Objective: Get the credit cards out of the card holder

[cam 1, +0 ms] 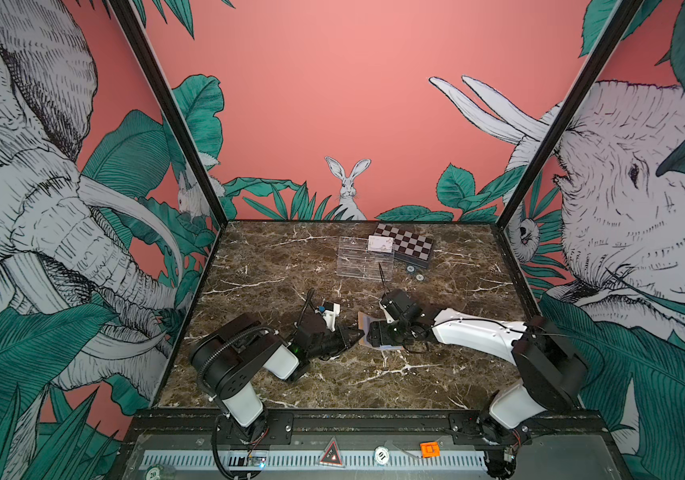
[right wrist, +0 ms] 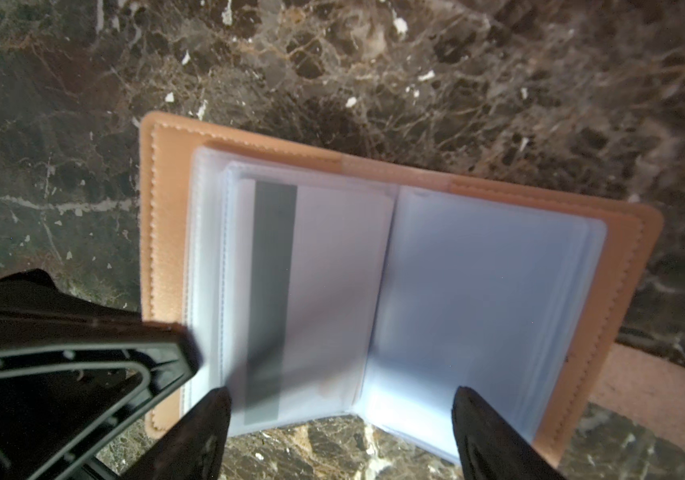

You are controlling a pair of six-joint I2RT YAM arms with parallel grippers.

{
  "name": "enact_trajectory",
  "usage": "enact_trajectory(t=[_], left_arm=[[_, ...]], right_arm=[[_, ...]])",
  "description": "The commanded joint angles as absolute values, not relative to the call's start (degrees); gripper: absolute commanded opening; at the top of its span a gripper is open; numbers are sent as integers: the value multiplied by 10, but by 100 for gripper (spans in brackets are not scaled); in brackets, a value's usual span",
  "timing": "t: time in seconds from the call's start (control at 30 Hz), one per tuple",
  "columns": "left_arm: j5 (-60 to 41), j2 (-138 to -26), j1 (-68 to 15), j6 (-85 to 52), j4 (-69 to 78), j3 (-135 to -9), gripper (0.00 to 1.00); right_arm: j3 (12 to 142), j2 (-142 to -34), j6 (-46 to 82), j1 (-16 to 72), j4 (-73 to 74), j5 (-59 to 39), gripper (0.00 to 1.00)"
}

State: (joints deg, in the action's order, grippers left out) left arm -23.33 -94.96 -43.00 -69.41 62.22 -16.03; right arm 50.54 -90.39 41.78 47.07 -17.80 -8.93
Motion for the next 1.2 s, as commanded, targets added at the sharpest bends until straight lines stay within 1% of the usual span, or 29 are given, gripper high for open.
enact_trajectory(t=[0.0, 0.3, 0.5, 0.63, 1.17], left_arm=[[-233, -929, -433, -686, 636, -156, 0], [-233, -925, -433, -682, 629, -155, 0], [-233, -920, -433, -680, 625, -155, 0], [-233, -919, -433, -679, 623, -158, 0], [-232, -917, -437, -678, 620, -160, 0]], right_arm=[[519, -909, 413, 474, -201, -61, 81], [513, -892, 415, 474, -194, -57, 77], [495, -857, 430, 474, -155, -71, 80], [491, -867, 440, 475, -140, -84, 83], [492, -902, 439, 482, -137, -88, 85]])
